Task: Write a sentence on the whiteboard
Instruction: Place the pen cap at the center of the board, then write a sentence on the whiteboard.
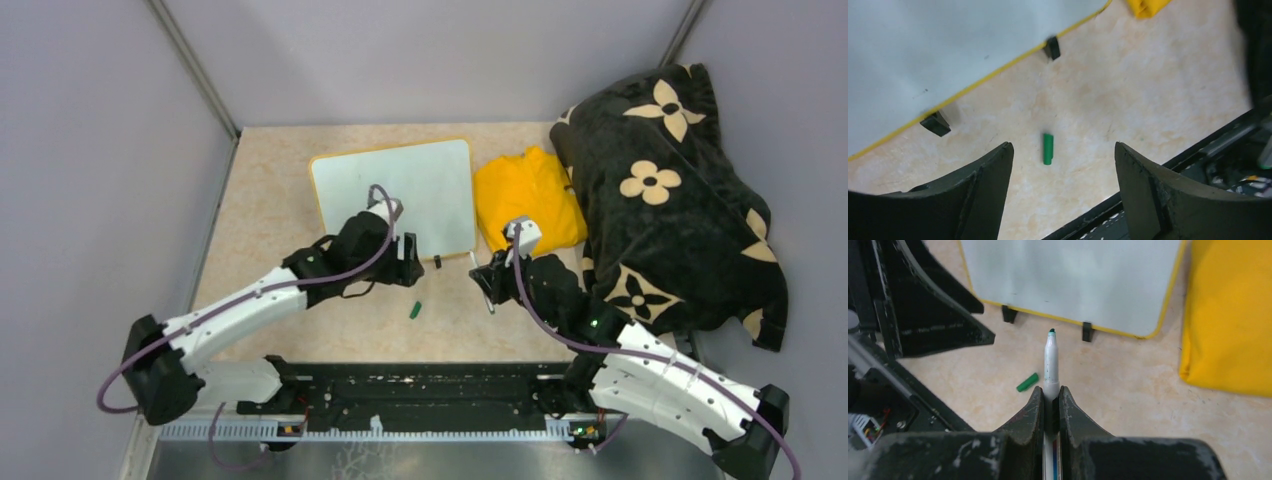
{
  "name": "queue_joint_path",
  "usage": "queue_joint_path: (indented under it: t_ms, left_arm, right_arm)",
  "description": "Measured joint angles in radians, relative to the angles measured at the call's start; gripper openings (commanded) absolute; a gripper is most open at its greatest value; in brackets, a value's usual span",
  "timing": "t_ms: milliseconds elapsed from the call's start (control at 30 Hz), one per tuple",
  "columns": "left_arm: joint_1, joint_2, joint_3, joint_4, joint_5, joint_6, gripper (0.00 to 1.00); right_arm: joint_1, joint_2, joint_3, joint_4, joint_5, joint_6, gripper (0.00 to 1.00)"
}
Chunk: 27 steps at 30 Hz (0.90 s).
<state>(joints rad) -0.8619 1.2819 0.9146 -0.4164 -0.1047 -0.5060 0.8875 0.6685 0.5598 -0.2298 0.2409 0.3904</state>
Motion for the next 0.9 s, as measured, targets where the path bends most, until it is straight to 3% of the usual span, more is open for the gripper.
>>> queue_joint_path:
  t_ms: [67,167,367,633,900]
  left_arm:
    - [0.000,-0.085,0.008,0.023,-0.023,0.011,0.94]
    - [0.000,-0.213,-0.017,0.119,-0.018,0.052,0.95]
    - [0.000,-0.487,-0.201,0.489,0.199,0.167,0.99]
    - [0.000,-0.482,-0.208,0.602,0.381,0.139,0.97]
    - [0.000,-0.484,-0.229,0.687,0.464,0.046,0.79]
  right_arm:
    - [0.000,0.007,0.021,0.013,-0.064,-0.018,0.00]
    - [0.000,0.027,0.058,0.036,-0.175,-0.042,0.00]
    - [0.000,0.085,0.125,0.097,-0.372,-0.066,0.00]
    - [0.000,0.142,0.149,0.214,-0.559,-0.045,0.00]
    - [0.000,0.167,0.149,0.306,-0.653,-0.005,0.00]
